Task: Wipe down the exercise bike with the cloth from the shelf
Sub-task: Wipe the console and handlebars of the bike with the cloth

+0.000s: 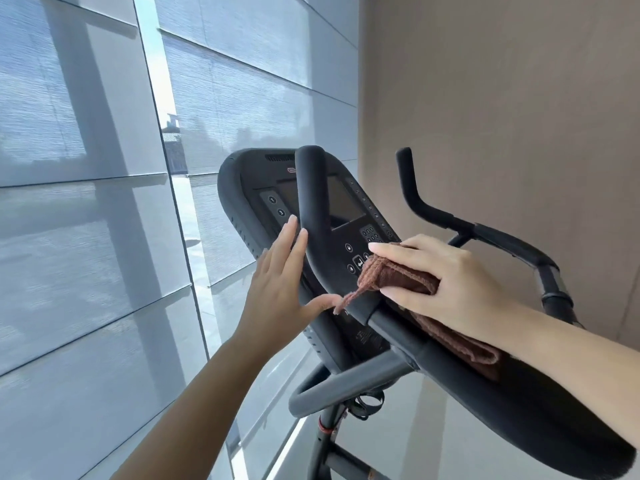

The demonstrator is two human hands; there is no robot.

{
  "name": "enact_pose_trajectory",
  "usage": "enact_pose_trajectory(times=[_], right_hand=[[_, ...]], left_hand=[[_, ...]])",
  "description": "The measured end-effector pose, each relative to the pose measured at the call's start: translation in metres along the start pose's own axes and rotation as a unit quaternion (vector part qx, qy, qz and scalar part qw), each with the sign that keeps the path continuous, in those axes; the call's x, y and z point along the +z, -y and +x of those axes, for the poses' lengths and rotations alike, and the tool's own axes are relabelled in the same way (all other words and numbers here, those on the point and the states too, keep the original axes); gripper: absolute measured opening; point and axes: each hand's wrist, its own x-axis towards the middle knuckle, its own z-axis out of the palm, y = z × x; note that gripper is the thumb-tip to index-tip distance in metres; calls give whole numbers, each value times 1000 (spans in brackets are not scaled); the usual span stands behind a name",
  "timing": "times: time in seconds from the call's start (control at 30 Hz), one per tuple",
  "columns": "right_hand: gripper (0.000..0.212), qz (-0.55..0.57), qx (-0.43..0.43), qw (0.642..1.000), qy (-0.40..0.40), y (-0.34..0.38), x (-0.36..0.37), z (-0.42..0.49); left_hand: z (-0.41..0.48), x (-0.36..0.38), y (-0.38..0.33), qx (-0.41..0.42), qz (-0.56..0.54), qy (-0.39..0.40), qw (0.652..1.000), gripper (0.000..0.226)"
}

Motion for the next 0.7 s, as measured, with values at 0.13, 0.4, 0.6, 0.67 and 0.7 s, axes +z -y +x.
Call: enact_pose_trajectory(times=[0.13, 0.4, 0.6, 0.67, 0.7], right_hand=[[60, -9, -25, 998, -62, -4, 13, 30], [45, 131, 9, 964, -231, 0, 43, 110], [40, 186, 3, 966, -177, -4, 58, 106], [40, 192, 9, 977, -91, -12, 50, 90], [40, 182, 12, 983, -32, -17, 45, 79]], left_hand=[[8, -1, 6, 4, -32, 4, 999, 106], [12, -3, 5, -15, -31, 40, 999, 111], [13, -4, 0, -41, -46, 44, 997, 109], [14, -4, -2, -52, -66, 38, 996, 108], [14, -3, -2, -55, -78, 36, 995, 109]])
